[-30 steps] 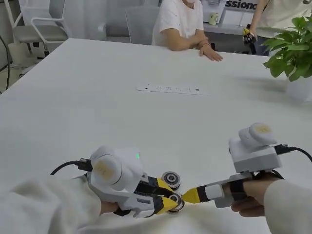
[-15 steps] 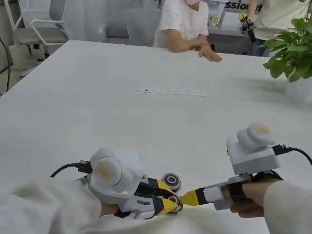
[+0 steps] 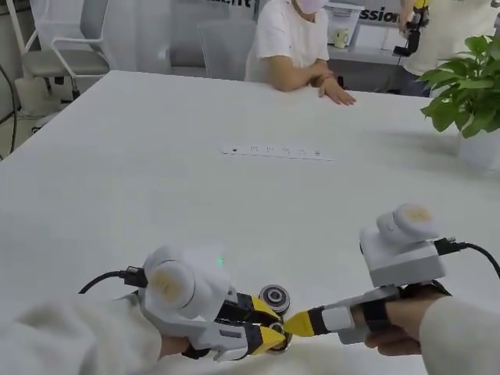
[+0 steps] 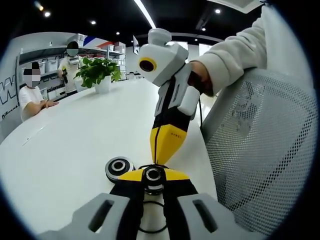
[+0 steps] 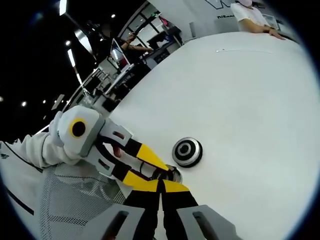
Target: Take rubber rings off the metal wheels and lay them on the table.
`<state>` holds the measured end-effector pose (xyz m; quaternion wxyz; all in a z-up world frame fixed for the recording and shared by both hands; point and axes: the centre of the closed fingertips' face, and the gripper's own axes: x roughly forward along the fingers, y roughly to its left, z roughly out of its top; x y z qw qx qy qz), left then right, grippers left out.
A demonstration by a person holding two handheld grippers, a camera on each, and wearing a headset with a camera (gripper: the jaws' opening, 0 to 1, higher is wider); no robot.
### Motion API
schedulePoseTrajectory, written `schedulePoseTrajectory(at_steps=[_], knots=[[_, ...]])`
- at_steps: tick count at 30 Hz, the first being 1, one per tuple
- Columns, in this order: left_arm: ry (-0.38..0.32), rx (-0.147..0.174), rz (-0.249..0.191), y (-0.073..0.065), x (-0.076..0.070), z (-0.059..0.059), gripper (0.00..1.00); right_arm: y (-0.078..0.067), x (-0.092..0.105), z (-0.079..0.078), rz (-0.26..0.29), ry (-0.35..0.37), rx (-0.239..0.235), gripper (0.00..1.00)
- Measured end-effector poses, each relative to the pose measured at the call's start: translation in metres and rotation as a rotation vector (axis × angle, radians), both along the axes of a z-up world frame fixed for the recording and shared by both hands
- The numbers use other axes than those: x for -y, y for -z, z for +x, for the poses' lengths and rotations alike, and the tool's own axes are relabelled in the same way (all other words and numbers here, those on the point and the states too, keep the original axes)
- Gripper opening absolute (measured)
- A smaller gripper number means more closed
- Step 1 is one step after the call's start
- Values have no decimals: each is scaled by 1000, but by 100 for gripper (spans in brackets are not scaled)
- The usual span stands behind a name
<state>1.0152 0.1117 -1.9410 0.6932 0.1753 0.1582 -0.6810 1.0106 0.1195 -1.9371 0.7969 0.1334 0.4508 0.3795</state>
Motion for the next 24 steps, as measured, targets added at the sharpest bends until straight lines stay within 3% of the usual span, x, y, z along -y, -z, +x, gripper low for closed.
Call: schedulePoseTrajectory(at_steps=[13, 24], knots=[[-2, -3, -5, 0, 0, 0, 8, -6, -3, -1, 58, -2, -10, 0], [-6, -6, -1, 0, 0, 1, 8, -5, 0, 1, 51, 13, -11, 0]])
